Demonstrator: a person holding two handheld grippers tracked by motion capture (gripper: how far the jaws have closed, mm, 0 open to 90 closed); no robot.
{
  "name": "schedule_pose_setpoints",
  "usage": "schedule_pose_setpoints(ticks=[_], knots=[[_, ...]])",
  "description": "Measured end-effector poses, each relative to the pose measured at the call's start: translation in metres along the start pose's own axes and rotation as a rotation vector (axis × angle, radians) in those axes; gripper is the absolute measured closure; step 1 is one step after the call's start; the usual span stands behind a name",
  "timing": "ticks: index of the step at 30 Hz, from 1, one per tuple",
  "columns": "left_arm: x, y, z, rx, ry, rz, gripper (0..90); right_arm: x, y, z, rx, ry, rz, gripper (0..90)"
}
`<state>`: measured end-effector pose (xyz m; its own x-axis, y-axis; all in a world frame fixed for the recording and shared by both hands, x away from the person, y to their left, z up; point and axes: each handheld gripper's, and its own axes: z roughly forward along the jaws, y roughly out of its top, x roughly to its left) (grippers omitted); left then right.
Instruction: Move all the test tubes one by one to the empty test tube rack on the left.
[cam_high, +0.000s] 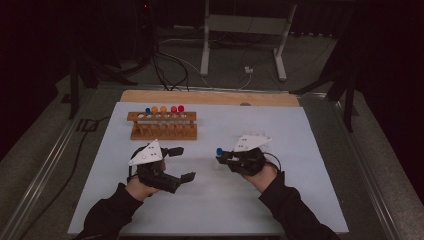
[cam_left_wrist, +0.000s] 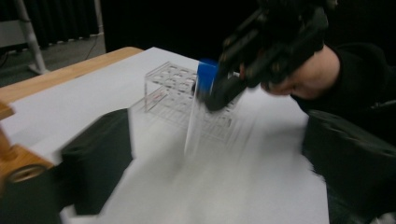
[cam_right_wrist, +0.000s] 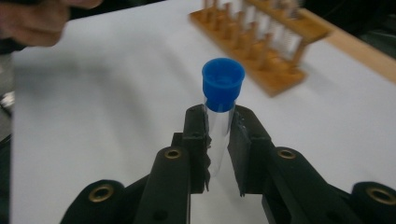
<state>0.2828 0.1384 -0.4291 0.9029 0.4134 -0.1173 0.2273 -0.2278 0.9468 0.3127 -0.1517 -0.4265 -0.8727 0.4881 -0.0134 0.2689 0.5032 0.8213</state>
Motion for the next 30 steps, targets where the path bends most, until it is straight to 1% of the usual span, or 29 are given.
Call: schedule_pose_setpoints(ticks=[1, 2, 3, 4, 5, 6, 7, 8, 11, 14, 15, 16, 18, 21, 23, 25, 26, 27, 28, 29, 30], knots=[[-0.001, 0.001, 0.003, -0.003, -0.005, 0.007, 16.9, 0.004, 0.0, 0.003, 0.005, 0.013, -0.007, 77.5], [-0.002, 0.003, 0.007, 0.004, -0.005, 0.011, 17.1, 0.007, 0.0, 0.005, 0.009, 0.026, -0.01, 77.5], [-0.003, 0.004, 0.01, 0.011, -0.008, 0.019, 20.1, 0.009, 0.0, 0.007, 0.01, 0.034, -0.01, 77.5], [-0.003, 0.004, 0.015, 0.016, -0.003, 0.03, 24.7, 0.011, 0.0, 0.008, 0.012, 0.043, -0.011, 77.5], [-0.003, 0.005, 0.019, 0.026, 0.001, 0.033, 27.5, 0.013, 0.0, 0.009, 0.013, 0.049, -0.012, 77.5], [-0.003, 0.006, 0.022, 0.031, -0.012, 0.042, 32.1, 0.014, 0.0, 0.01, 0.011, 0.053, -0.009, 77.5], [-0.003, 0.006, 0.026, 0.037, -0.008, 0.059, 36.6, 0.015, -0.001, 0.01, 0.013, 0.057, -0.012, 77.5], [-0.003, 0.007, 0.03, 0.042, -0.017, 0.067, 39.0, 0.016, -0.001, 0.011, 0.015, 0.061, -0.013, 77.5], [-0.002, 0.01, 0.038, 0.055, -0.023, 0.076, 46.3, 0.018, -0.002, 0.012, 0.019, 0.068, -0.016, 77.5], [-0.001, 0.011, 0.046, 0.07, -0.013, 0.085, 52.4, 0.018, -0.002, 0.011, 0.018, 0.07, -0.016, 77.5], [-0.001, 0.012, 0.048, 0.074, -0.007, 0.089, 55.8, 0.018, -0.002, 0.011, 0.015, 0.07, -0.018, 77.5], [0.0, 0.012, 0.05, 0.069, -0.008, 0.091, 59.6, 0.018, -0.002, 0.011, 0.013, 0.07, -0.019, 77.5], [0.001, 0.013, 0.053, 0.074, -0.015, 0.092, 63.6, 0.018, -0.002, 0.01, 0.01, 0.068, -0.018, 77.4], [0.001, 0.014, 0.056, 0.084, -0.035, 0.099, 69.5, 0.018, -0.002, 0.009, 0.007, 0.067, -0.015, 77.5], [0.0, 0.015, 0.057, 0.084, -0.031, 0.112, 75.6, 0.017, -0.002, 0.009, 0.009, 0.065, -0.015, 77.4], [0.0, 0.016, 0.056, 0.076, -0.028, 0.117, 76.4, 0.016, -0.002, 0.009, 0.001, 0.068, -0.008, 76.7], [0.001, 0.017, 0.054, 0.073, -0.026, 0.115, 76.6, 0.016, -0.002, 0.008, -0.005, 0.066, -0.005, 75.5], [0.002, 0.018, 0.052, 0.068, -0.025, 0.113, 76.9, 0.016, -0.001, 0.008, -0.008, 0.059, -0.002, 72.1], [0.003, 0.019, 0.049, 0.06, -0.008, 0.115, 77.0, 0.016, -0.001, 0.007, -0.014, 0.062, -0.003, 68.7], [0.005, 0.021, 0.046, 0.057, -0.008, 0.115, 77.0, 0.016, -0.001, 0.006, -0.02, 0.058, -0.002, 64.4], [0.006, 0.023, 0.042, 0.051, -0.001, 0.114, 77.1, 0.016, -0.001, 0.004, -0.028, 0.049, 0.003, 63.2]])
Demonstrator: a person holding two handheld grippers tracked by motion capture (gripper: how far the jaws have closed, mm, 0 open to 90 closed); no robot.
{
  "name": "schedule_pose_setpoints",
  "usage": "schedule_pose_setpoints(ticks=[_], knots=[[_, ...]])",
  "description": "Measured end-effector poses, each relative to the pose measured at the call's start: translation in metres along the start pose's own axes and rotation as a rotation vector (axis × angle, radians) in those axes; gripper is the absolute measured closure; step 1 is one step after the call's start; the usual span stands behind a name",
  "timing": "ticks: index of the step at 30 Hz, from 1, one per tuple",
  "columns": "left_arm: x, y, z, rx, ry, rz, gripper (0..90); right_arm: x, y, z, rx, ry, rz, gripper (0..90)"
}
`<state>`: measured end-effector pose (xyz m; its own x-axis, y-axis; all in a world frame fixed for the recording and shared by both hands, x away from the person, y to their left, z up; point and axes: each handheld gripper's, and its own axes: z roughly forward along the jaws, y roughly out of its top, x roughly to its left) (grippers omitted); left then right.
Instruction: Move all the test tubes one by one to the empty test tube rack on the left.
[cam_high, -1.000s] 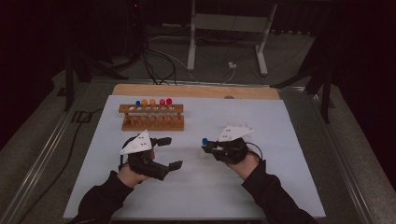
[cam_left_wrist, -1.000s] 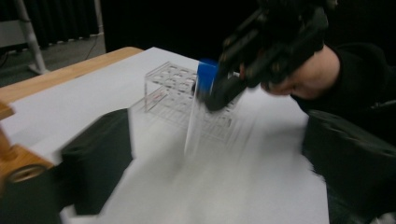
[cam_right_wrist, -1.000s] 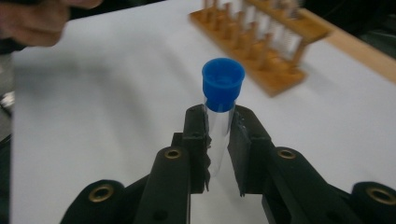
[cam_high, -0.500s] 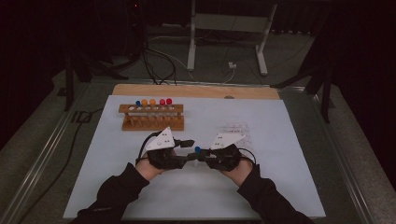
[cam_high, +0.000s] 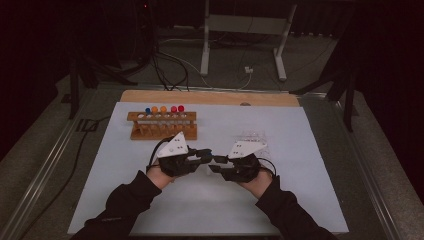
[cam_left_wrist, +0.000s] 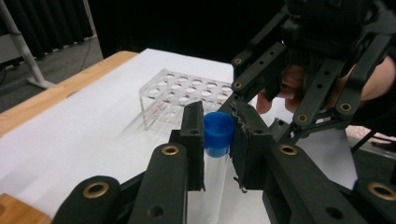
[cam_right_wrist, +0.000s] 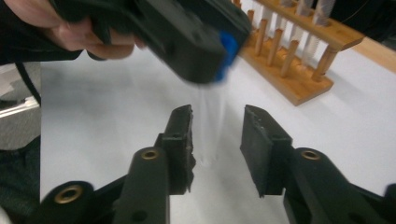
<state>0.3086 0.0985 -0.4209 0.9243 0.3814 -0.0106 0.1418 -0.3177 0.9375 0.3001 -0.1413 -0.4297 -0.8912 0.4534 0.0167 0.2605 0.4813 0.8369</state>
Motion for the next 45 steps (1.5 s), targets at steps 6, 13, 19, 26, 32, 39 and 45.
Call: schedule_pose_setpoints(ticks=[6, 13, 19, 26, 32, 39, 45], knots=[[0.013, 0.006, -0.03, -0.02, 0.074, -0.002, 77.1, -0.001, -0.001, -0.005, -0.048, -0.002, 0.022, 33.6], [0.036, 0.011, -0.072, -0.05, 0.195, -0.024, 77.1, 0.002, 0.001, -0.004, -0.072, 0.044, 0.044, 2.9], [0.061, 0.015, -0.106, -0.062, 0.318, -0.045, 77.1, 0.0, 0.0, -0.006, -0.109, 0.034, 0.071, 0.0], [0.09, 0.016, -0.131, -0.087, 0.443, -0.07, 77.1, -0.002, -0.001, -0.009, -0.135, 0.007, 0.066, 0.0], [0.117, 0.013, -0.14, -0.075, 0.537, -0.091, 77.1, -0.001, -0.002, -0.01, -0.141, 0.005, 0.046, 0.0], [0.148, 0.004, -0.138, -0.058, 0.625, -0.116, 77.2, -0.002, -0.001, -0.012, -0.153, 0.005, 0.037, 0.0], [0.166, -0.006, -0.127, -0.039, 0.646, -0.156, 77.1, -0.004, -0.001, -0.013, -0.16, 0.006, 0.041, 0.0]])
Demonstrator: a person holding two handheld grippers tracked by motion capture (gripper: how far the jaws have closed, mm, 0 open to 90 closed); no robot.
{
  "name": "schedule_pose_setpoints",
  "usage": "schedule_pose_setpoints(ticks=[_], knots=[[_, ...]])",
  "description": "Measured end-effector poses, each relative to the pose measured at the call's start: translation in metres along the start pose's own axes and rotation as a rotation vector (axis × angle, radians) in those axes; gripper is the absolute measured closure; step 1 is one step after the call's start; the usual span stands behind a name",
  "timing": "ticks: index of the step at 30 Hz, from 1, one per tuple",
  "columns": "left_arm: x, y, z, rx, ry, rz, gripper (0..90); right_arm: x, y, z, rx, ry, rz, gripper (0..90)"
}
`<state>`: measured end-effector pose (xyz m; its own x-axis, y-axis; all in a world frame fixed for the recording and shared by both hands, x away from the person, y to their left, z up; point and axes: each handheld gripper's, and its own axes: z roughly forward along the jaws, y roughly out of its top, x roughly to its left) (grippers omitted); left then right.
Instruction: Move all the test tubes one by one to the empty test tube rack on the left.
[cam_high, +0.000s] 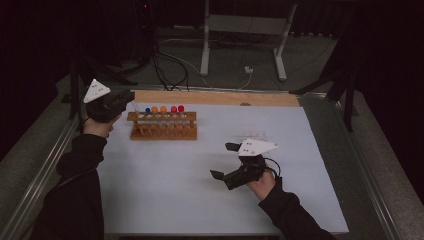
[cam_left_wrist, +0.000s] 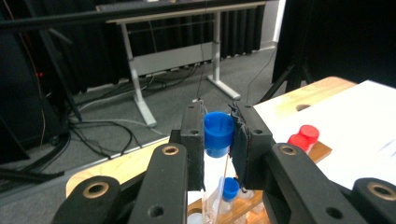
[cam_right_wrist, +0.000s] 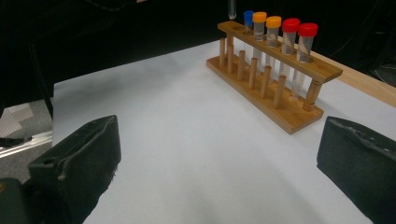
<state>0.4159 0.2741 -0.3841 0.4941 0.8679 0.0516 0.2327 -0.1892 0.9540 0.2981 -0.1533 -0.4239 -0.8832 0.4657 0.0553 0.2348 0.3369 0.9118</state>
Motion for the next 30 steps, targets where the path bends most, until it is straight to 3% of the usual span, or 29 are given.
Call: schedule_pose_setpoints(ticks=[9, 17, 30], knots=[[0.0, -0.017, 0.017, 0.028, 0.038, -0.016, 77.1, 0.0, -0.001, -0.001, -0.005, 0.013, 0.0, 0.0], [0.002, -0.038, 0.027, 0.078, 0.039, -0.044, 77.1, -0.001, -0.001, -0.001, -0.004, 0.015, 0.004, 0.0], [-0.001, -0.059, 0.041, 0.157, 0.051, -0.05, 76.9, 0.0, -0.001, -0.001, -0.004, 0.025, 0.004, 0.0]])
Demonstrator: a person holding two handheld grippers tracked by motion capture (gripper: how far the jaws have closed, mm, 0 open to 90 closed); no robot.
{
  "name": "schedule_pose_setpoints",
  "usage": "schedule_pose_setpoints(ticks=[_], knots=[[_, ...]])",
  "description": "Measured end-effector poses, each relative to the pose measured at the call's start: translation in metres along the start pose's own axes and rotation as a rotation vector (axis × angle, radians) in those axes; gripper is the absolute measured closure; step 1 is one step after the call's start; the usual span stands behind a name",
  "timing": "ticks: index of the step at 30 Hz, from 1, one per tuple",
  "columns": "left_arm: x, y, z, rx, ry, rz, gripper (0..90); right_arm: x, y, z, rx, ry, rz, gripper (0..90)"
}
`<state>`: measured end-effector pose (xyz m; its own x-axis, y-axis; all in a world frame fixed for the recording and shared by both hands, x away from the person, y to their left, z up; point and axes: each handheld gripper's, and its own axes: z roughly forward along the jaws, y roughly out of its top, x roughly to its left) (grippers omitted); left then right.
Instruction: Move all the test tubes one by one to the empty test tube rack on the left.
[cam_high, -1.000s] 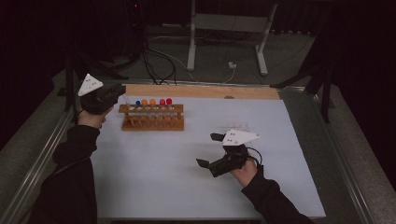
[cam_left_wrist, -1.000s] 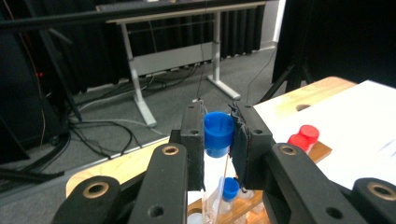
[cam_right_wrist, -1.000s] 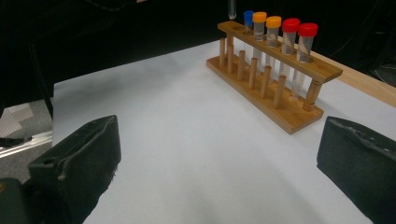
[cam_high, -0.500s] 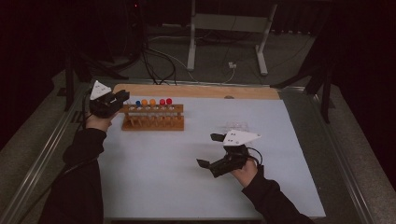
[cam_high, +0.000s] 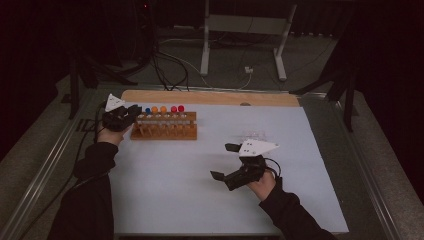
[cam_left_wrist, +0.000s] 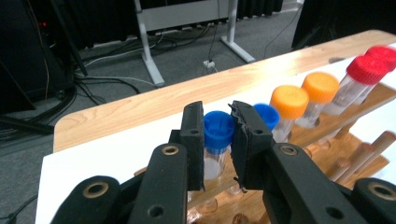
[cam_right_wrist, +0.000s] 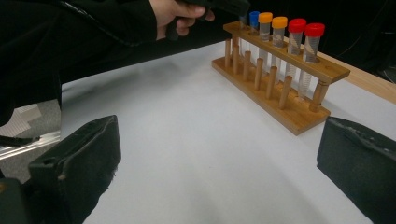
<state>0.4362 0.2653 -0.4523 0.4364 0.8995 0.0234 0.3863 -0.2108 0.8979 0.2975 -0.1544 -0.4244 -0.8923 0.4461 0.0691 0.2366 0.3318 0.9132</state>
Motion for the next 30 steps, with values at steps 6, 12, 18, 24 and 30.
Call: schedule_pose_setpoints(ticks=[6, 12, 18, 24, 30], knots=[[0.001, -0.003, 0.003, 0.004, 0.002, -0.006, 76.7, -0.001, 0.0, -0.001, -0.002, -0.003, 0.0, 0.0], [0.001, 0.003, -0.005, -0.007, -0.038, -0.039, 57.2, -0.002, 0.001, -0.002, -0.008, -0.005, 0.007, 0.0], [-0.006, 0.011, -0.03, -0.031, -0.081, -0.061, 33.8, -0.003, 0.0, -0.005, -0.011, -0.011, 0.008, 0.0], [-0.019, 0.008, -0.052, -0.013, -0.126, -0.061, 16.4, -0.003, -0.001, -0.009, -0.013, -0.019, 0.014, 0.0], [-0.035, 0.0, -0.072, 0.009, -0.191, -0.074, 5.1, -0.002, -0.002, -0.01, -0.016, -0.022, 0.013, 0.0]])
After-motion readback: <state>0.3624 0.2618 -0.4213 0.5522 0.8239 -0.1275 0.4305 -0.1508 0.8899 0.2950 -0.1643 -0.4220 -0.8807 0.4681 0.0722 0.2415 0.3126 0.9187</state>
